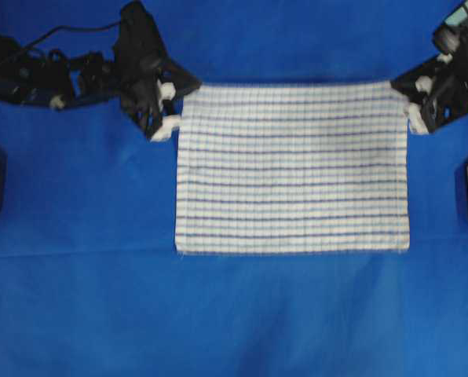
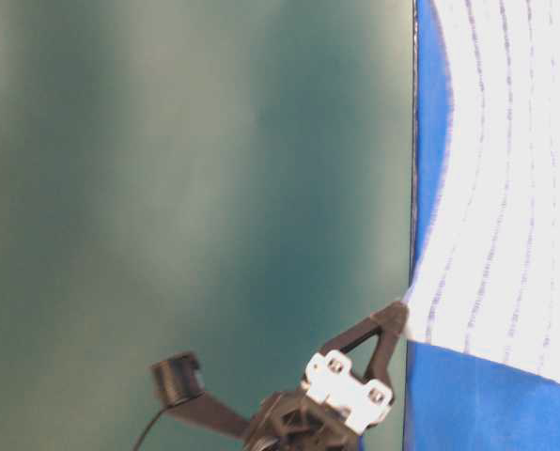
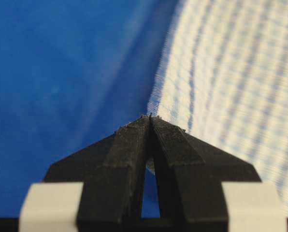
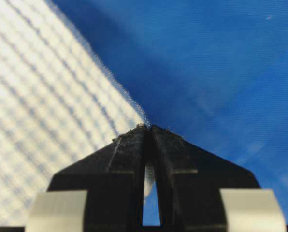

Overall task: Fold the blue towel.
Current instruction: 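Lift the top corners and fold the top edge down toward the bottom edge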

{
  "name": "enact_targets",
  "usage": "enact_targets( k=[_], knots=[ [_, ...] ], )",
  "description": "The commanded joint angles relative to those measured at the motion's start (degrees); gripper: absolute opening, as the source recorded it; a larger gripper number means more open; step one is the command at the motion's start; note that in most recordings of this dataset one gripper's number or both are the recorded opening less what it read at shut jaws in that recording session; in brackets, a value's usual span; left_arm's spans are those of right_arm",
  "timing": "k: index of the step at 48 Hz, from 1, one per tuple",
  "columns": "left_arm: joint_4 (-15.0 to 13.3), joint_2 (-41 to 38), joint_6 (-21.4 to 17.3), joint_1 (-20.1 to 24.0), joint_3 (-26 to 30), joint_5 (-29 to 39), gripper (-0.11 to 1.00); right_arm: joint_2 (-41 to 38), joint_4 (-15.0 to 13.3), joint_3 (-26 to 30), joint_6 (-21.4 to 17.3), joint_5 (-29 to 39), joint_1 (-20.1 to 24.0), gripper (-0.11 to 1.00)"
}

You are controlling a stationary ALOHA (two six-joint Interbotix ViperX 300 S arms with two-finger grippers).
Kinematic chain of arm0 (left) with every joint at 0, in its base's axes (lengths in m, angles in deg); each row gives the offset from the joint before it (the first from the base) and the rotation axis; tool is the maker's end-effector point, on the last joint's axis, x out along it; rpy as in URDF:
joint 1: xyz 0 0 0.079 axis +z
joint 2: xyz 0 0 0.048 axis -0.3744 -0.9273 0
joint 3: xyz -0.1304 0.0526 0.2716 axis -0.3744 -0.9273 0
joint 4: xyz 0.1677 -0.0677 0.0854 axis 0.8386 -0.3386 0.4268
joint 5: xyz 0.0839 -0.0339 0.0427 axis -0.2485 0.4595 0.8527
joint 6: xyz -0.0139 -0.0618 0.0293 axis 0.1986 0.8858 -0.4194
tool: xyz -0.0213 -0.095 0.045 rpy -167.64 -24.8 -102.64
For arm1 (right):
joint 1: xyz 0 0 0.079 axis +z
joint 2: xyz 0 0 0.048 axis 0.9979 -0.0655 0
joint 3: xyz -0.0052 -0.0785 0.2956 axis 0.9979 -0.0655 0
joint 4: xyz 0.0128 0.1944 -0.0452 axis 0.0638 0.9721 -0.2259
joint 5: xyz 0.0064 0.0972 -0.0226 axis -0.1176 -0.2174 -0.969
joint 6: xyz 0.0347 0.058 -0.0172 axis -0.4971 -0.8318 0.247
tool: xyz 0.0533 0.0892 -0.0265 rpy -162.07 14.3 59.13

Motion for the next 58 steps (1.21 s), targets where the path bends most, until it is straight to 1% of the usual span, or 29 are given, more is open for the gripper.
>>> enact_targets(
  k=[1,7,8,14,20,26,36,41,49,58],
  knots=[
    [0.09,3.25,0.0,-2.02,-0.09,0.97,0.01,4.48,0.18,1.23,-1.41,3.69,3.43,0.05],
    [0.09,5.8,0.09,-5.62,-1.32,1.67,0.01,10.02,0.26,1.05,-3.96,8.79,8.61,0.05],
    [0.09,6.15,0.09,-6.33,-1.49,1.67,0.01,11.25,0.26,1.05,-4.66,10.02,10.02,0.05],
    [0.09,8.17,0.18,-10.55,-2.37,1.76,0.01,15.03,0.26,1.23,-7.29,14.85,14.94,0.05],
    [0.09,9.14,0.53,-13.89,-3.43,1.85,0.01,16.52,0.26,1.41,-9.14,19.16,19.6,0.05],
    [0.09,9.4,0.97,-17.31,-4.31,1.85,0.01,16.08,0.26,1.32,-10.63,21.18,23.2,0.05],
    [0.09,9.49,0.97,-23.03,-4.92,1.85,0.01,13.71,0.44,1.05,-13.89,21.45,29.62,0.05],
    [0.09,9.23,1.05,-24.96,-5.27,2.02,0.01,11.95,0.44,0.88,-15.64,21.09,32.61,0.05],
    [0.09,7.91,1.23,-26.54,-5.45,2.2,0.01,8.26,0.44,0.7,-18.19,19.07,35.51,0.05],
    [0.0,4.92,1.23,-26.19,-5.45,2.2,0.01,3.96,0.44,0.88,-19.25,16.96,37.62,0.05]
  ],
)
